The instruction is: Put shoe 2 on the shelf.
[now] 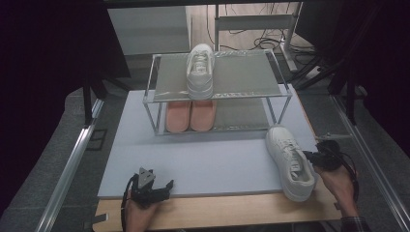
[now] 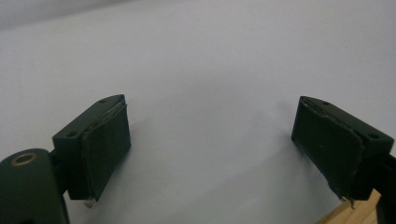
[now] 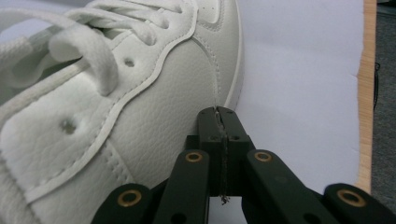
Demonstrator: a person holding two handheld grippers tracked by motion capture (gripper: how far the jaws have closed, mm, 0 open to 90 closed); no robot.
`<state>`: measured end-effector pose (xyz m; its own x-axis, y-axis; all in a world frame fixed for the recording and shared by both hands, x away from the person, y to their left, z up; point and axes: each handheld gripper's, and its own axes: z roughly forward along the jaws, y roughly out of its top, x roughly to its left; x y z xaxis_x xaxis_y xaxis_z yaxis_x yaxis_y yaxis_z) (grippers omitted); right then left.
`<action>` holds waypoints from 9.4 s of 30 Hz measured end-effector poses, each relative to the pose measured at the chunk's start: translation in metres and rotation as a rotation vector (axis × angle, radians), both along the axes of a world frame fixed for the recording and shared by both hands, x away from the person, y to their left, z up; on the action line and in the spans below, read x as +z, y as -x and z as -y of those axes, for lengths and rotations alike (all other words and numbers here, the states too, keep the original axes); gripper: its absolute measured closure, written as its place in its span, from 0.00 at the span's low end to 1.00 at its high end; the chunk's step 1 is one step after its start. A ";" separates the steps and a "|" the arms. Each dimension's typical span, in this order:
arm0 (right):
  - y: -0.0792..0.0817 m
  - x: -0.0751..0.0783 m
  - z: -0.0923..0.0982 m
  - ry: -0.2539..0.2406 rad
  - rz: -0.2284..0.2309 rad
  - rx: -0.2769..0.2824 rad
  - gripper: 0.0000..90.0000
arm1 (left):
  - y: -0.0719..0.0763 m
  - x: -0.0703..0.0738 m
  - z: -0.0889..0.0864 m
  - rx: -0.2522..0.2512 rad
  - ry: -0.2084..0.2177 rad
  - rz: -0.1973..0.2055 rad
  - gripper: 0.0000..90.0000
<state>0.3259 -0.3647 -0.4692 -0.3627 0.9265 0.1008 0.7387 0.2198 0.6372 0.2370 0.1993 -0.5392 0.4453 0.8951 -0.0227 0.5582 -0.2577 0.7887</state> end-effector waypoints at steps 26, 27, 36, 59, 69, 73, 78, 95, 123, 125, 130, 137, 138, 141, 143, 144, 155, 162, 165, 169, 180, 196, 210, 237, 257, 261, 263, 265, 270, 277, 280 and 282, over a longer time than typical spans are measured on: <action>-0.019 -0.002 -0.076 -0.025 -0.013 0.175 1.00 | 0.000 0.000 0.000 0.000 0.000 0.000 0.13; -0.019 -0.002 -0.079 -0.023 -0.013 0.190 0.99 | 0.000 0.000 0.000 0.001 -0.001 -0.001 0.13; -0.009 0.006 -0.068 -0.051 -0.017 0.183 0.92 | 0.000 0.000 0.000 0.001 0.000 0.000 0.13; 0.040 0.044 -0.055 -0.106 0.030 0.235 0.69 | 0.000 0.000 0.000 0.001 0.000 0.000 0.13; 0.031 0.036 -0.072 -0.080 0.020 0.277 0.60 | 0.000 0.000 0.000 0.001 0.000 0.000 0.13; 0.024 0.031 -0.079 -0.060 0.013 0.273 0.65 | 0.000 0.000 0.000 0.001 0.000 0.000 0.13; 0.022 0.031 -0.079 -0.052 0.011 0.269 0.72 | 0.000 0.000 0.000 0.000 0.000 0.000 0.13; 0.017 0.030 -0.066 -0.208 -0.071 0.189 0.91 | 0.000 0.000 0.000 0.001 0.000 0.000 0.13; 0.011 0.076 -0.057 -0.491 -0.083 0.155 0.94 | 0.000 0.000 0.000 0.001 0.000 0.001 0.13; 0.010 0.082 -0.057 -0.500 -0.077 0.158 0.94 | 0.000 0.000 0.000 0.000 0.000 0.002 0.13; 0.009 0.098 -0.057 -0.517 -0.065 0.166 0.94 | 0.000 0.000 0.000 0.000 0.001 0.003 0.13; 0.006 0.118 -0.058 -0.556 -0.052 0.183 0.94 | 0.000 0.000 0.000 0.000 0.000 0.003 0.13; 0.006 0.121 -0.058 -0.562 -0.052 0.188 0.94 | 0.000 0.000 0.000 0.000 0.001 0.003 0.13; 0.004 0.128 -0.059 -0.583 -0.056 0.197 0.94 | 0.000 0.000 0.000 0.000 0.001 0.002 0.13; 0.003 0.133 -0.059 -0.592 -0.054 0.201 0.94 | 0.000 0.000 0.000 0.000 -0.001 0.002 0.13; 0.003 0.135 -0.060 -0.595 -0.051 0.202 0.94 | 0.000 0.000 0.000 0.000 -0.001 0.002 0.13; -0.001 0.161 -0.061 -0.634 -0.020 0.212 0.94 | 0.000 0.000 0.000 -0.001 -0.002 -0.001 0.13; -0.005 0.175 -0.060 -0.649 -0.001 0.208 0.94 | 0.000 0.000 0.000 -0.001 -0.002 -0.001 0.13; -0.008 0.181 -0.060 -0.654 0.009 0.198 0.94 | 0.000 0.000 0.000 -0.001 -0.002 0.000 0.13; -0.015 0.188 -0.059 -0.663 0.026 0.174 0.94 | 0.000 0.000 0.000 -0.001 -0.002 -0.001 0.13; -0.036 0.192 -0.066 -0.675 0.045 0.113 0.94 | 0.000 0.000 0.000 -0.001 -0.002 -0.001 0.13; -0.075 0.185 -0.083 -0.696 0.049 0.019 0.94 | 0.000 0.000 0.000 -0.001 -0.002 0.000 0.13; -0.104 0.178 -0.102 -0.704 0.071 -0.063 0.94 | 0.000 0.000 0.000 -0.001 -0.002 -0.001 0.13; -0.149 0.175 -0.144 -0.604 0.164 -0.141 0.90 | 0.000 0.000 0.000 -0.001 -0.001 0.001 0.13; -0.139 0.183 -0.132 -0.622 0.160 -0.037 0.59 | 0.000 0.000 0.000 -0.001 -0.002 0.001 0.13; -0.131 0.185 -0.123 -0.620 0.179 -0.021 0.59 | 0.000 0.000 0.000 -0.001 -0.002 0.001 0.13; -0.127 0.186 -0.119 -0.617 0.188 -0.014 0.60 | 0.000 0.000 0.000 -0.001 -0.002 0.001 0.13; -0.121 0.186 -0.112 -0.614 0.199 0.003 0.62 | 0.000 0.000 0.000 -0.001 -0.002 0.001 0.13; -0.111 0.184 -0.102 -0.607 0.219 0.012 0.64 | 0.000 0.000 0.000 -0.001 0.000 0.003 0.13; -0.094 0.178 -0.092 -0.592 0.239 0.037 0.70 | 0.000 0.000 0.000 -0.001 -0.001 0.003 0.13; -0.085 0.170 -0.088 -0.585 0.235 0.066 0.77 | 0.000 0.000 0.000 -0.001 -0.001 0.004 0.13; -0.083 0.168 -0.088 -0.586 0.232 0.074 0.79 | 0.000 0.000 0.000 -0.001 -0.001 0.003 0.13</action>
